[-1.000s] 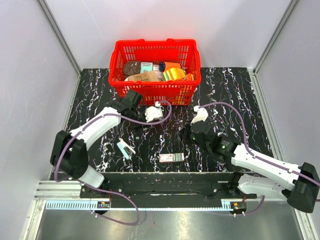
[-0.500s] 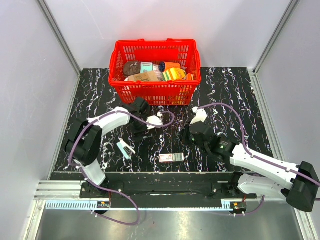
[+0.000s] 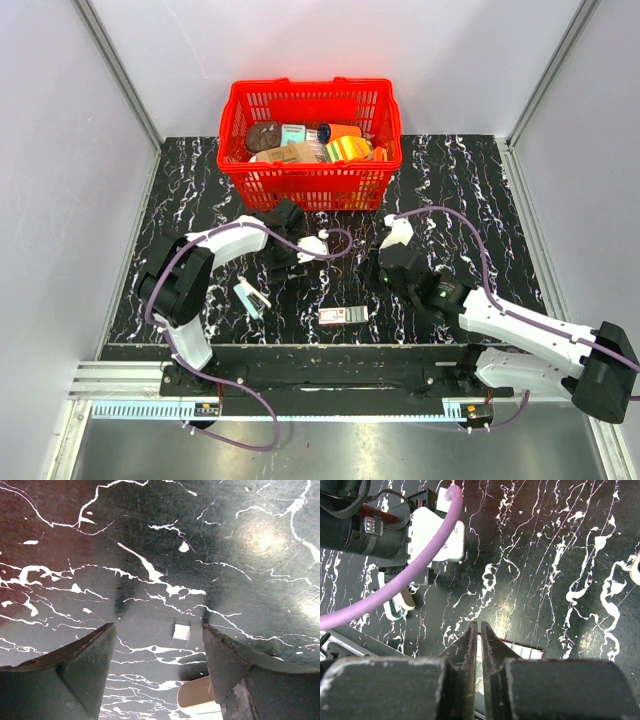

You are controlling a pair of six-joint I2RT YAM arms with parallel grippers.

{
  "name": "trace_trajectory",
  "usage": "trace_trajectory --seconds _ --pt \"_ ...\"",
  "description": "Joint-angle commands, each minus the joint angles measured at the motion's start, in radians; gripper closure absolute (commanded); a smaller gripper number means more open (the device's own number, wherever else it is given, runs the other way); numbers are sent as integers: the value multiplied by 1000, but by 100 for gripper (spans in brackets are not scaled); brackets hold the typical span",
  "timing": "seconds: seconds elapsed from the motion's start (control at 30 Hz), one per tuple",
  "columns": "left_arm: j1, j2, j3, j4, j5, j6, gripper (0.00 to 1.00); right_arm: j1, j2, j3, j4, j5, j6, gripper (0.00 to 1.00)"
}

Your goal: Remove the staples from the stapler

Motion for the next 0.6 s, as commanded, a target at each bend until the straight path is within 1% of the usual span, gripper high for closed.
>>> trace_trajectory --seconds 0.0,0.17,0.4,0.47,0.57 --pt "-5 13 -10 24 -49 10 28 -4 -11 -7 42 -2 5 89" --pt "-8 28 -15 22 -68 16 35 -4 -14 -7 37 -2 5 90" --pt "-14 29 -24 21 -58 4 54 -4 -17 -4 34 2 6 91" --pt "-18 33 -24 16 -55 -8 60 -4 -18 -1 34 0 1 91" --pt "-21 33 -21 7 -38 -22 66 -4 -17 2 31 -2 3 92"
